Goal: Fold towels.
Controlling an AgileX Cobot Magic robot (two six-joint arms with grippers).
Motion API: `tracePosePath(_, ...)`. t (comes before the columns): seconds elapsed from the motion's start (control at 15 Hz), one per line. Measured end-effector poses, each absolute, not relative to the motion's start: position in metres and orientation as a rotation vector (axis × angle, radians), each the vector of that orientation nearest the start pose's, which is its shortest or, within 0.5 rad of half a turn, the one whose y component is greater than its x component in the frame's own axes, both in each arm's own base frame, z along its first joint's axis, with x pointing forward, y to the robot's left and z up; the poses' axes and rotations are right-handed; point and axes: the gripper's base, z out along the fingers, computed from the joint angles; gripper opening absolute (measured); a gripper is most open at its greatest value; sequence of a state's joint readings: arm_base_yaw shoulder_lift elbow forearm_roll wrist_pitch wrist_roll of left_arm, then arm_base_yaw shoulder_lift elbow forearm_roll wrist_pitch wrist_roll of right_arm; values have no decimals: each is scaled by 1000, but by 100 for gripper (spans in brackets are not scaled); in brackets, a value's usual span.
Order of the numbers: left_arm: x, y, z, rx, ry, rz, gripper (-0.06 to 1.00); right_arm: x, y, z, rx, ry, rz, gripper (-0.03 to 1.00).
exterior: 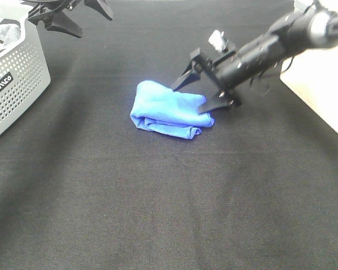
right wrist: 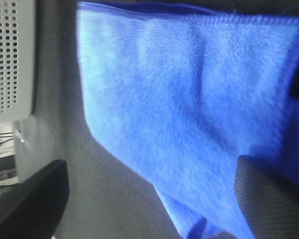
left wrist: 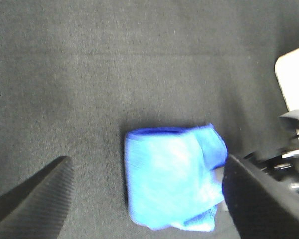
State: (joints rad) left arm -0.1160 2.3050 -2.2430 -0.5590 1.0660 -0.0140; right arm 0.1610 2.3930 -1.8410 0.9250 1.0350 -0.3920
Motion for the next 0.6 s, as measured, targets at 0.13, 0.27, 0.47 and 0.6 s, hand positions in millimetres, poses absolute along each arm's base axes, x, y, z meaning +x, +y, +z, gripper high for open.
tracePosePath(0.13,501,-101,275,2,2562,-759,77,467,133,160,-162,2772,1013,85)
tracePosePath(0.27,486,-94,297,109,2597,-646,77,459,120,188,-243,2814,792,85)
tracePosePath(0.47,467,-85,335,161,2560,-521,77,444,111,230,-309,2826,664,85)
tracePosePath(0.6,451,-82,351,195,2548,-483,77,428,106,257,-334,2828,628,85)
